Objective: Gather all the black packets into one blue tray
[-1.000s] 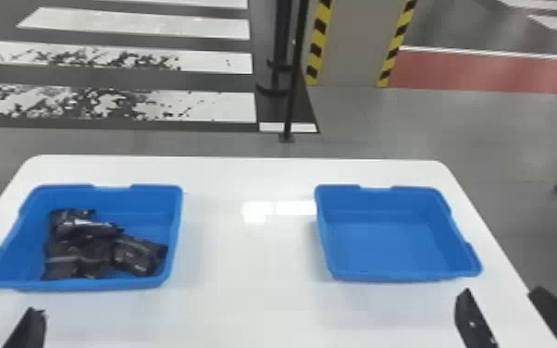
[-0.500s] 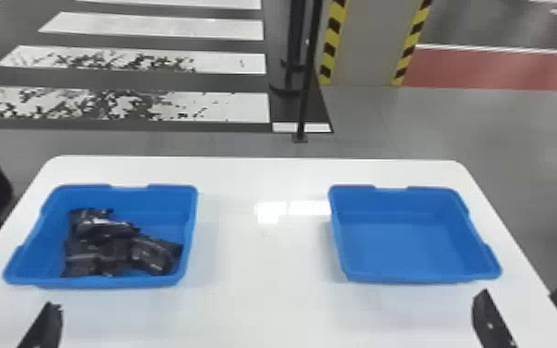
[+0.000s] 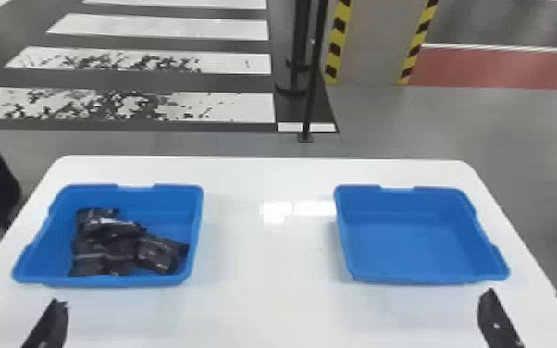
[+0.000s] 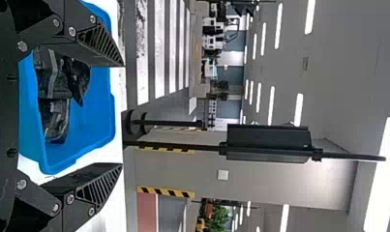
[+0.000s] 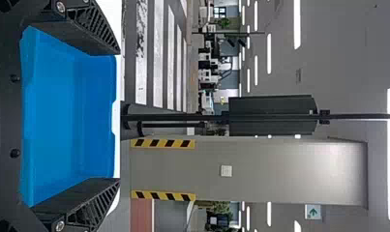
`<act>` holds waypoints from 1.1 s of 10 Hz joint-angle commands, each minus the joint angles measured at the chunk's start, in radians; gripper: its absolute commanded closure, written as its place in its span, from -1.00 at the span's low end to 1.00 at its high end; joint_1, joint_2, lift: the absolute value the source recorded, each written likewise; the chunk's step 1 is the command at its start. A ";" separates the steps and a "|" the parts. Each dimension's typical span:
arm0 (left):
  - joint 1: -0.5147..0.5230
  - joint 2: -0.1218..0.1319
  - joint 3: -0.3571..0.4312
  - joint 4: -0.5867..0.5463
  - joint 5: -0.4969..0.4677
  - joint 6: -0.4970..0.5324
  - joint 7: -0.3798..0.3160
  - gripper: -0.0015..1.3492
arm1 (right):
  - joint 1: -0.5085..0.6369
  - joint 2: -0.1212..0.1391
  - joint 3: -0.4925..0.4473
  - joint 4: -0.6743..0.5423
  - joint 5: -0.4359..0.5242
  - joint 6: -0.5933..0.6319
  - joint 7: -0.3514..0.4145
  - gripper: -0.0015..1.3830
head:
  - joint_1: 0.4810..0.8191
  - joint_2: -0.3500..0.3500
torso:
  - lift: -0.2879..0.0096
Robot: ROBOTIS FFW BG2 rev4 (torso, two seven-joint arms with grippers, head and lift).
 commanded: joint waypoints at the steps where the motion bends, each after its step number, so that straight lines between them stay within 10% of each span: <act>1: -0.003 -0.003 -0.003 0.000 0.000 -0.002 0.000 -0.52 | 0.000 0.001 0.000 -0.003 0.000 0.002 0.000 -0.88 | 0.27 -0.17 | 0.20; 11: -0.012 -0.003 -0.005 0.002 -0.004 0.010 0.000 -0.51 | -0.012 0.001 0.000 -0.003 0.008 0.002 0.000 -0.87 | 0.27 -0.17 | 0.20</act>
